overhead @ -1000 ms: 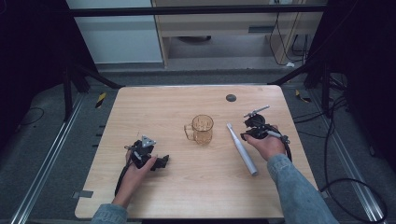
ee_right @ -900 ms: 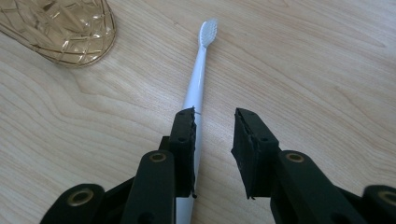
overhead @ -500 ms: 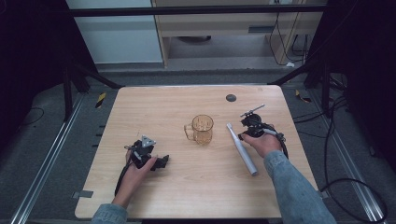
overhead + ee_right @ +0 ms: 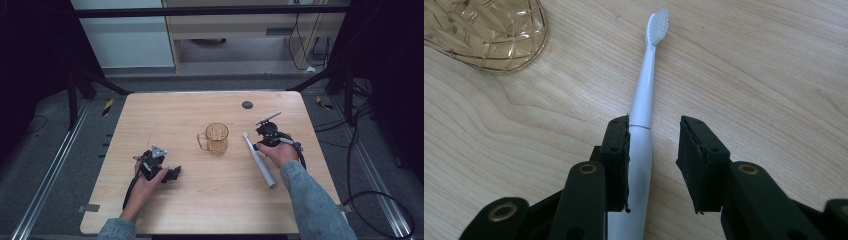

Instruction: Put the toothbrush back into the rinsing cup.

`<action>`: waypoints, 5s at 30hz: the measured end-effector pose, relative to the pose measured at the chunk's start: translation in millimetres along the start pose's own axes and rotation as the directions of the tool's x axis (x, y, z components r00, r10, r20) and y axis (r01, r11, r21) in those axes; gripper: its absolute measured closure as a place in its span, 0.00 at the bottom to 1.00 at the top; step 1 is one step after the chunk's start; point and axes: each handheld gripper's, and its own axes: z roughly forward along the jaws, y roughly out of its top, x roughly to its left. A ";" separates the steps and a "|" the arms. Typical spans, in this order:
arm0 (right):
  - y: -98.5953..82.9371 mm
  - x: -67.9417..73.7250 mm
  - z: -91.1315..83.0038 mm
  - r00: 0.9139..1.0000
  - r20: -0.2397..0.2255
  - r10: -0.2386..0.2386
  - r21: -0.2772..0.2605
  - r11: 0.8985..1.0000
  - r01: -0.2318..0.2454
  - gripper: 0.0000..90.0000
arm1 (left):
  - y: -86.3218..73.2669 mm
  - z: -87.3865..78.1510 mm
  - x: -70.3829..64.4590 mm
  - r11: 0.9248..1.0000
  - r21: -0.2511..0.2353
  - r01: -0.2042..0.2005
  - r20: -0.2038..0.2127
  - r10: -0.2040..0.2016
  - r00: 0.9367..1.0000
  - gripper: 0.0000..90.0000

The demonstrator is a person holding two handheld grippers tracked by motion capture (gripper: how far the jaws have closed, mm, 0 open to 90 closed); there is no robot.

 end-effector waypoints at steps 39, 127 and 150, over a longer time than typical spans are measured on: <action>-13.0 2.8 20.6 0.999 -0.041 0.033 0.066 0.997 -0.031 0.68 | 0.1 0.1 0.4 1.000 0.001 -0.005 0.002 0.005 1.000 0.00; 11.6 -5.9 -32.0 1.000 -0.001 0.010 -0.021 1.000 -0.010 0.75 | 0.1 0.1 0.6 1.000 0.001 -0.006 0.003 0.006 1.000 0.00; 52.8 6.9 -54.7 0.999 -0.031 -0.026 -0.232 0.973 0.019 0.75 | 0.1 0.0 0.7 1.000 0.002 -0.007 0.003 0.007 1.000 0.00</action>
